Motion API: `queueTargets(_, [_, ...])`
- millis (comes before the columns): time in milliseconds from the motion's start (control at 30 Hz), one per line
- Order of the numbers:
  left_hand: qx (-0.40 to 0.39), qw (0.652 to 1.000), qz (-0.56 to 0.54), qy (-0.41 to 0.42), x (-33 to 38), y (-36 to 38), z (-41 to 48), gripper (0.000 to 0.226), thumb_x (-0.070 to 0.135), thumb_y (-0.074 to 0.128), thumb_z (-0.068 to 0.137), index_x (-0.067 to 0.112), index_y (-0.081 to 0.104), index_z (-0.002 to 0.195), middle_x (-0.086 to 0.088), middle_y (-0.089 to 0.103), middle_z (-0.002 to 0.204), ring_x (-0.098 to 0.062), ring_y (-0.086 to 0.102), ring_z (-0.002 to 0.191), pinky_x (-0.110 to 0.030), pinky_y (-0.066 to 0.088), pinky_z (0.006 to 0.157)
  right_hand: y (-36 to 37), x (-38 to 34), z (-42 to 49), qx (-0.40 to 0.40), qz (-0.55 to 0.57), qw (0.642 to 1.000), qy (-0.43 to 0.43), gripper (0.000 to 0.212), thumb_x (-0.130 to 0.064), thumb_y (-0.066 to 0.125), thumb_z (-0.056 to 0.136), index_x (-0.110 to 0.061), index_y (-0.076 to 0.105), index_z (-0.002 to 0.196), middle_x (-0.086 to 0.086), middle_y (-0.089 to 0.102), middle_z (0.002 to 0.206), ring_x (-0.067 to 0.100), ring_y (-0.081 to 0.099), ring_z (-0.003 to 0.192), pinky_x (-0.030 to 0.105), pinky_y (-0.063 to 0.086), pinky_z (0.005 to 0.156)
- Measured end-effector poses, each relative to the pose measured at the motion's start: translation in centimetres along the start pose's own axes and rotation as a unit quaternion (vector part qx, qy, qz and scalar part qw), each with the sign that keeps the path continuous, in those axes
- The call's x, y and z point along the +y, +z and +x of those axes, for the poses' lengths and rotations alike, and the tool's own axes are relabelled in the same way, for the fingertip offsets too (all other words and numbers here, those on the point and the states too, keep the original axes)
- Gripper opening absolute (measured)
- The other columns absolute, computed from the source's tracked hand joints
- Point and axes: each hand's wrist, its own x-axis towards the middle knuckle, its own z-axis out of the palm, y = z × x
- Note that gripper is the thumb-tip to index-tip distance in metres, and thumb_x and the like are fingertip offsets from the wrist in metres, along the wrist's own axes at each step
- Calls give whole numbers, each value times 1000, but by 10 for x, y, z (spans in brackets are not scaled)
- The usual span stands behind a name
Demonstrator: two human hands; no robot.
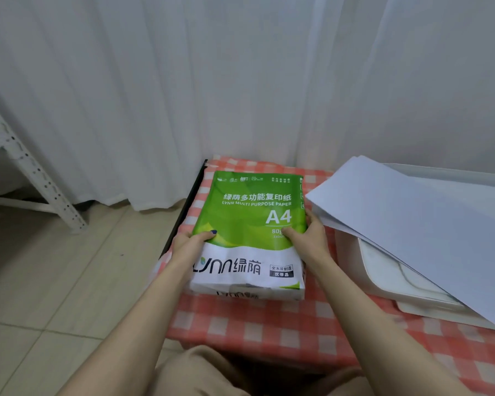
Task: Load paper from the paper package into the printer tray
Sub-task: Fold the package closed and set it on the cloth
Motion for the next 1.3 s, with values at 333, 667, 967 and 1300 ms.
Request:
queueTargets(333, [-5, 982, 175, 76, -17, 11, 30, 41, 24, 67, 69, 7, 67, 106, -13, 70, 98, -28, 65, 90, -34, 49, 78, 4, 30, 27, -70, -109, 991, 13, 60, -3, 66, 75, -23, 48, 129, 0, 67, 114, 21, 64, 101, 38, 51, 94])
queueTargets(667, [70, 958, 253, 115, -30, 5, 17, 28, 24, 67, 82, 4, 65, 102, -11, 67, 90, -27, 60, 84, -28, 40, 65, 3, 54, 17, -19, -77, 995, 53, 44, -20, 65, 82, -15, 56, 125, 7, 66, 121, 26, 62, 110, 45, 47, 98])
queueTargets(967, [136, 940, 269, 160, -28, 5, 10, 16, 14, 62, 86, 3, 66, 77, -11, 59, 69, -25, 49, 65, -28, 31, 55, 10, 52, 2, 58, -75, 994, 47, 24, -28, 60, 87, -10, 76, 82, 10, 73, 78, 24, 65, 81, 31, 41, 68])
queueTargets(1300, [135, 930, 304, 158, -30, 2, 6, 20, 15, 59, 88, -1, 68, 96, -17, 71, 93, -23, 54, 78, -24, 32, 65, 13, 49, 3, 71, -115, 990, 29, 31, -31, 53, 93, -11, 71, 79, 12, 58, 67, 18, 49, 73, 31, 27, 55])
